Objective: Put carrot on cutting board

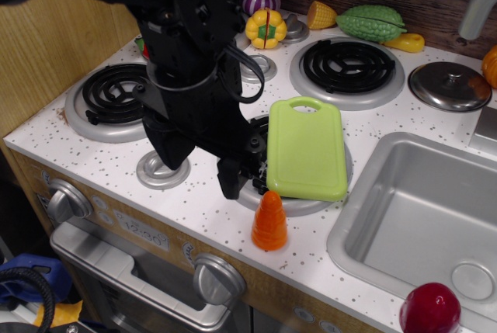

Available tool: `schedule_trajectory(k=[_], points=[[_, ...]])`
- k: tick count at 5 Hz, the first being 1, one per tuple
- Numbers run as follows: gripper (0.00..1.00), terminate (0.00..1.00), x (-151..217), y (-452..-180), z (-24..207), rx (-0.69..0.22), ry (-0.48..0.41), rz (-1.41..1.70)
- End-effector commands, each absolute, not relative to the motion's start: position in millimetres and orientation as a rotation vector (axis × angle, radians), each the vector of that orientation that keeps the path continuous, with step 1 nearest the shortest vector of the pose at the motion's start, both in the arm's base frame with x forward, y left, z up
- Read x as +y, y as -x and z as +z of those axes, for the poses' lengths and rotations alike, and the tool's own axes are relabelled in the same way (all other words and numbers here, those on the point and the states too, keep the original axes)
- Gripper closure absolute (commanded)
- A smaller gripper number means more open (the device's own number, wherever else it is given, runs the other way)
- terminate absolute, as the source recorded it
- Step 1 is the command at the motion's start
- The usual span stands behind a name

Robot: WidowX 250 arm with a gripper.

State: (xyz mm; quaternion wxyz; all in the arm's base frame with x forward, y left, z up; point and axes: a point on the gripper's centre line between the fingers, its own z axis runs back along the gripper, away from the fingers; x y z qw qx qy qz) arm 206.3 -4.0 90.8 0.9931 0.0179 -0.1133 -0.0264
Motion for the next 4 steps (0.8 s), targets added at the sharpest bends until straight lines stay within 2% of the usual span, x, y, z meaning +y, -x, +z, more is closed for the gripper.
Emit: schedule_trajectory(k=[1,3,4], points=[[0.0,0.0,-4,-206,91,-0.227,-0.036,-0.053],[0.0,0.0,-31,-219,115,-0.257,-0.05,-0.089],[0.0,0.0,-45,-231,106,-0.275,-0.057,-0.107]])
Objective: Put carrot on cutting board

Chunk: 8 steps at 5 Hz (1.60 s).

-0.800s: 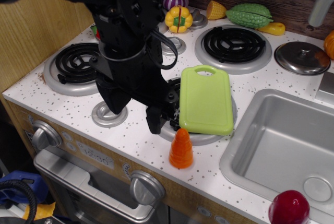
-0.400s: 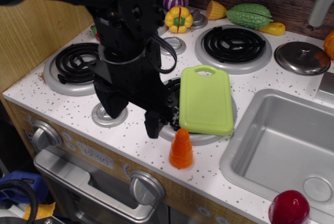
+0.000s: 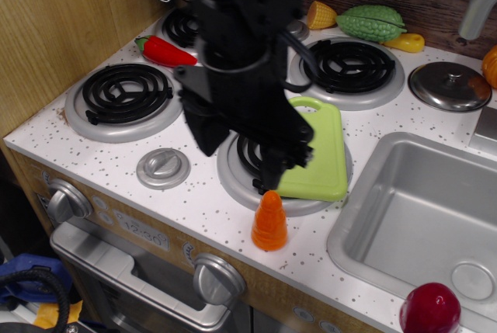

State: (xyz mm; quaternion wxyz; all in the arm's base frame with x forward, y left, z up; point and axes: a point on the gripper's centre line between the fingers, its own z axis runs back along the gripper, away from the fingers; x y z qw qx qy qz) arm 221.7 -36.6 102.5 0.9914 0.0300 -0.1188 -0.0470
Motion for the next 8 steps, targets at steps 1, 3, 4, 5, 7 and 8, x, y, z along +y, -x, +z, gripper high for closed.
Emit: schedule_trajectory(k=[1,3,4,5,7,8], points=[[0.0,0.0,-49,-237,89,-0.289,-0.046,-0.086],[0.0,0.0,-51,-238,66,-0.309,-0.009,-0.078],[0.0,0.0,-48,-240,54,-0.332,0.008,-0.103],[0.0,0.0,-45,-244,45,-0.34,0.014,-0.113],[0.0,0.0,-45,-246,26,-0.371,0.021,-0.095],[1.0,0.0,-49,-247,22,-0.378,0.015,-0.073]])
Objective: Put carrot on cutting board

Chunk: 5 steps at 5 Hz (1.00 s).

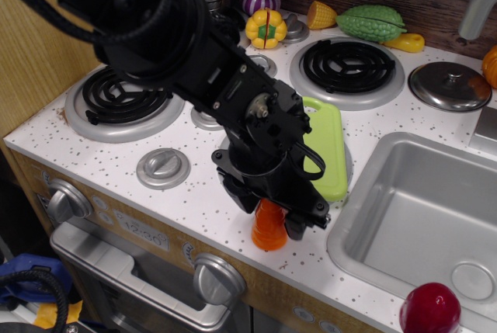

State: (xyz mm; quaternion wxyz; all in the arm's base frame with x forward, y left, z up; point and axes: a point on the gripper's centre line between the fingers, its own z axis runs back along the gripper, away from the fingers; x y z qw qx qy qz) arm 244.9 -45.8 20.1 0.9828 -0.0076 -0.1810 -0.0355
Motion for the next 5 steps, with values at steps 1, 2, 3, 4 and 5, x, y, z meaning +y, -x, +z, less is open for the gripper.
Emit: schedule_trajectory(k=[1,2,3,4,5], points=[[1.0,0.0,-55,-249,33,-0.368,0.006,-0.062],[1.0,0.0,-65,-255,52,-0.353,-0.03,-0.056],[1.0,0.0,-56,-266,83,-0.356,-0.036,-0.056],[1.0,0.0,-52,-283,90,-0.385,-0.031,-0.075],[1.0,0.0,-52,-300,91,-0.378,-0.077,-0.107]])
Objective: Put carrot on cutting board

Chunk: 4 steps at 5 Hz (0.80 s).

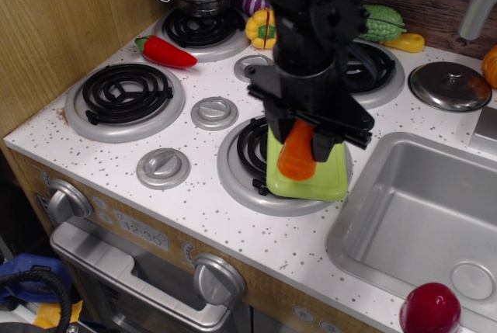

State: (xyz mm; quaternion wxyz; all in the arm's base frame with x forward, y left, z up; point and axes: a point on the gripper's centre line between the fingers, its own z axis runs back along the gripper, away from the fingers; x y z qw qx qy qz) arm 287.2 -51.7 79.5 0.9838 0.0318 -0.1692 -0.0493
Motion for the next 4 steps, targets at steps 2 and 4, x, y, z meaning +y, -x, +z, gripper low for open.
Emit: schedule_trajectory(k=[2,4], points=[[1.0,0.0,-48,-321,70,-0.389,-0.088,-0.205],[0.0,0.0,-38,-332,62,-0.429,-0.102,-0.261]])
